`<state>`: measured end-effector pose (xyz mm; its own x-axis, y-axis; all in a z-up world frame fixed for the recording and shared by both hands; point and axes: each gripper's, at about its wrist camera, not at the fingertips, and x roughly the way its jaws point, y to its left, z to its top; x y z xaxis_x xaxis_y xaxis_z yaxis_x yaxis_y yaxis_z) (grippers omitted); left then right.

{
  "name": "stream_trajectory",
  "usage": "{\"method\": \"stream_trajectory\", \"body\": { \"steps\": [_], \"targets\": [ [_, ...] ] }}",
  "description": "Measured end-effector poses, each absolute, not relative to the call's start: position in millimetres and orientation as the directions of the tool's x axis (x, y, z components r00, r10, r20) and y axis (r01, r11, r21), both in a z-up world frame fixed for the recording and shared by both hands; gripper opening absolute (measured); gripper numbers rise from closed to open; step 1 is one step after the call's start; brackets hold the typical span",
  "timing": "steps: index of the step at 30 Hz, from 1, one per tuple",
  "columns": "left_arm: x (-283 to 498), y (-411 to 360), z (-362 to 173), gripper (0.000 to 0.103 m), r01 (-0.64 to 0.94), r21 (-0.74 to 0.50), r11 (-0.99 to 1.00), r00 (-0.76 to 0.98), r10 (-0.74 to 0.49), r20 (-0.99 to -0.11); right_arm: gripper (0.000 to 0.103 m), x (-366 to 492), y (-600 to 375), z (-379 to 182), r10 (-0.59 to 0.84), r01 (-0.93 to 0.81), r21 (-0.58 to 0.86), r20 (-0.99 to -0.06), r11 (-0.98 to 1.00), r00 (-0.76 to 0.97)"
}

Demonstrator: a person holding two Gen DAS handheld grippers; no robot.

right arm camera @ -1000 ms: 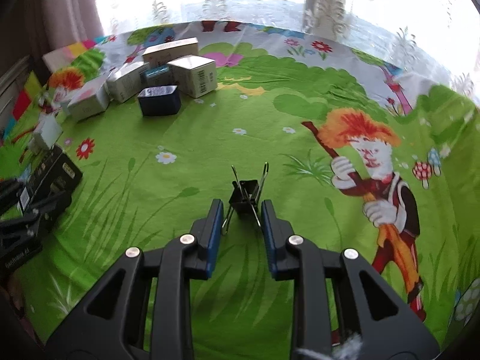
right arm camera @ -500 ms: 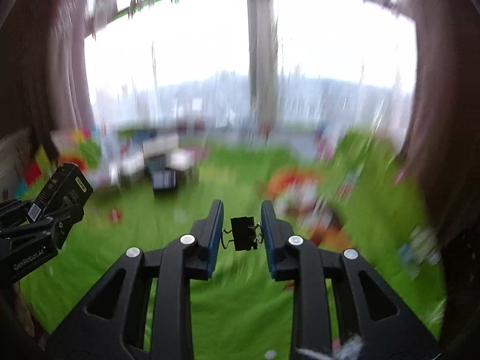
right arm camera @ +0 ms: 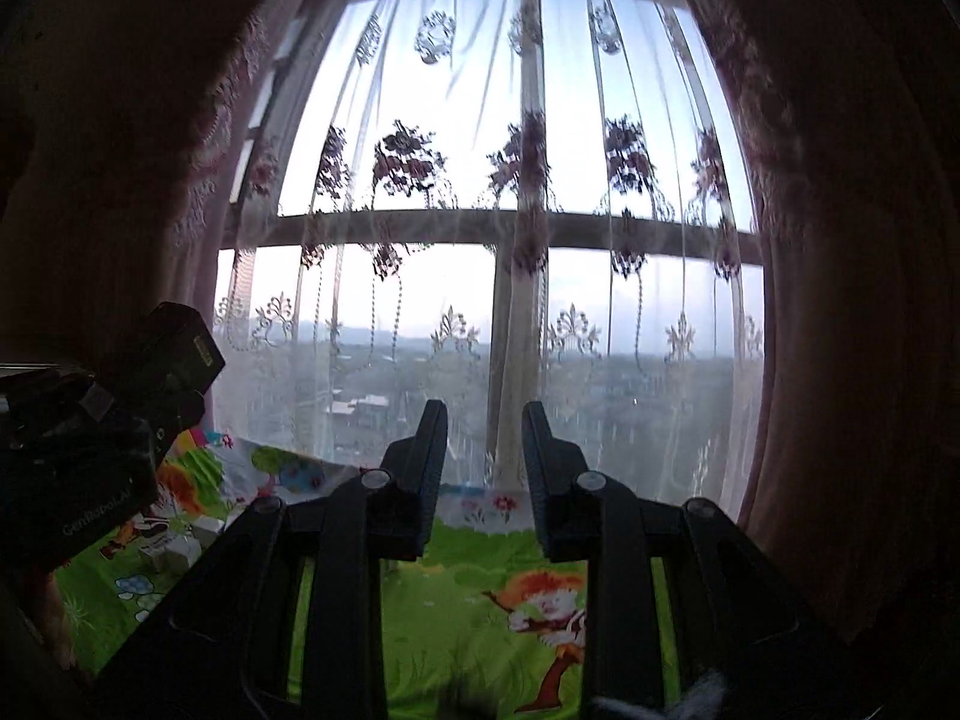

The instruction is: Organize rigid objects

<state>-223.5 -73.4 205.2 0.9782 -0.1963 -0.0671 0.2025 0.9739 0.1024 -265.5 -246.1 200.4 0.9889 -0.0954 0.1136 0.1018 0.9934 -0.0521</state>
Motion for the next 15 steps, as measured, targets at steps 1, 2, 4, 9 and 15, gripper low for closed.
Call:
{"method": "stream_trajectory", "body": {
  "steps": [1,2,4,9,15],
  "targets": [
    [-225,-72,206,0.04,0.205,0.101,0.974,0.978,-0.199,-0.065,0.03,-267,-243,204,-0.084,0.092,-0.059,0.119,0.994,0.989],
    [-227,-72,207,0.04,0.206,0.105,0.973,0.978,-0.199,-0.066,0.028,-270,-240,205,-0.075,0.083,-0.063,0.119,0.995,0.99],
    [-230,-71,208,0.04,0.207,0.111,0.972,0.977,-0.201,-0.07,0.022,-270,-237,206,-0.054,0.063,-0.072,0.115,0.995,0.992],
    [-230,-66,196,0.04,0.188,0.133,0.973,0.98,-0.178,-0.088,0.017,-266,-231,201,-0.023,0.031,-0.09,0.095,0.995,0.995],
    [-216,-36,156,0.04,0.145,0.129,0.981,0.966,-0.112,-0.232,0.017,-236,-270,182,-0.025,0.023,-0.018,-0.093,1.0,0.995]
  ]
}}
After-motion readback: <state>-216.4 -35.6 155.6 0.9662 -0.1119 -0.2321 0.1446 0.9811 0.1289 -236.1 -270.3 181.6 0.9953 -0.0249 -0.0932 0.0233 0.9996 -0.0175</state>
